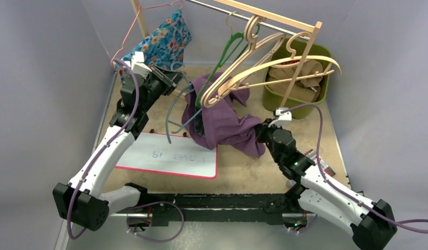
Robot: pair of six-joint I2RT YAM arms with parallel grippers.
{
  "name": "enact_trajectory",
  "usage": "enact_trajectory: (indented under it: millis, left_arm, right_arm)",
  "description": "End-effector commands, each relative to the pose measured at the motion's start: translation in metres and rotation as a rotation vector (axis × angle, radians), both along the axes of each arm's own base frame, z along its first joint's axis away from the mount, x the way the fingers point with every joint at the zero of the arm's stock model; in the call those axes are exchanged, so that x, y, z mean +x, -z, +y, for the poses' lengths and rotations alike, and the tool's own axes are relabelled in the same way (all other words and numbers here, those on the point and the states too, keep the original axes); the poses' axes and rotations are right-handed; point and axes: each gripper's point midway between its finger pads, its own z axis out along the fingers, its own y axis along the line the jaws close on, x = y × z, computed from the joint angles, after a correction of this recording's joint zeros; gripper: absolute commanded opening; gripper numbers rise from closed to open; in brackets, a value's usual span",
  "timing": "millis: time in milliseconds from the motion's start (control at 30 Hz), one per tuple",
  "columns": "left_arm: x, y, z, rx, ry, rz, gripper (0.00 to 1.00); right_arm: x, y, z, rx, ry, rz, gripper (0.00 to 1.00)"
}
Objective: Remove the skirt from the hanger
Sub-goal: Remove the skirt from the hanger, then adjust the skirt at the center of the board.
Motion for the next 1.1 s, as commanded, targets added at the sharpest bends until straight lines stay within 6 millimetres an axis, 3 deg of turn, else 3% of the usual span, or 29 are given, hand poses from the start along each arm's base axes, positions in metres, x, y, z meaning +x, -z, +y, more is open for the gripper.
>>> enact_trajectory:
  millis: [0, 167, 267, 467, 633, 700, 867, 1067]
  left_arm:
    - [-0.045, -0.027, -0.010, 0.073, 0.155, -0.103, 0.00]
    - [-0.073, -0.008, -0.006, 0.248, 0.217, -0.062, 0.00]
    - [-0.087, -0.004, 0.012, 0.348, 0.172, -0.058, 0.00]
    - [-0.109, -0.033, 0.062, 0.446, -0.058, -0.139, 0.00]
    - [-0.130, -0.058, 0.078, 0.465, -0.121, -0.248, 0.00]
    - [-0.136, -0.063, 0.094, 0.476, -0.200, -0.276, 0.00]
    - [-0.143, -0.050, 0.147, 0.523, -0.461, -0.212, 0.00]
    - [-0.144, -0.041, 0.172, 0.588, -0.587, -0.196, 0.00]
  right_arm:
    - [0.017, -0.038, -0.012, 0.033, 0.047, -0.070, 0.00]
    - [0.021, -0.040, -0.023, 0.046, 0.074, -0.061, 0.00]
    - [0.021, -0.046, -0.034, 0.031, 0.116, -0.066, 0.00]
    - [0.015, -0.077, -0.057, 0.001, 0.200, -0.105, 0.00]
    - [0.004, -0.105, -0.076, 0.007, 0.256, -0.150, 0.00]
    - [-0.001, -0.114, -0.083, 0.007, 0.278, -0.155, 0.00]
    - [-0.024, -0.148, -0.097, 0.043, 0.273, -0.200, 0.00]
    - [-0.072, -0.189, -0.100, 0.087, 0.130, -0.249, 0.00]
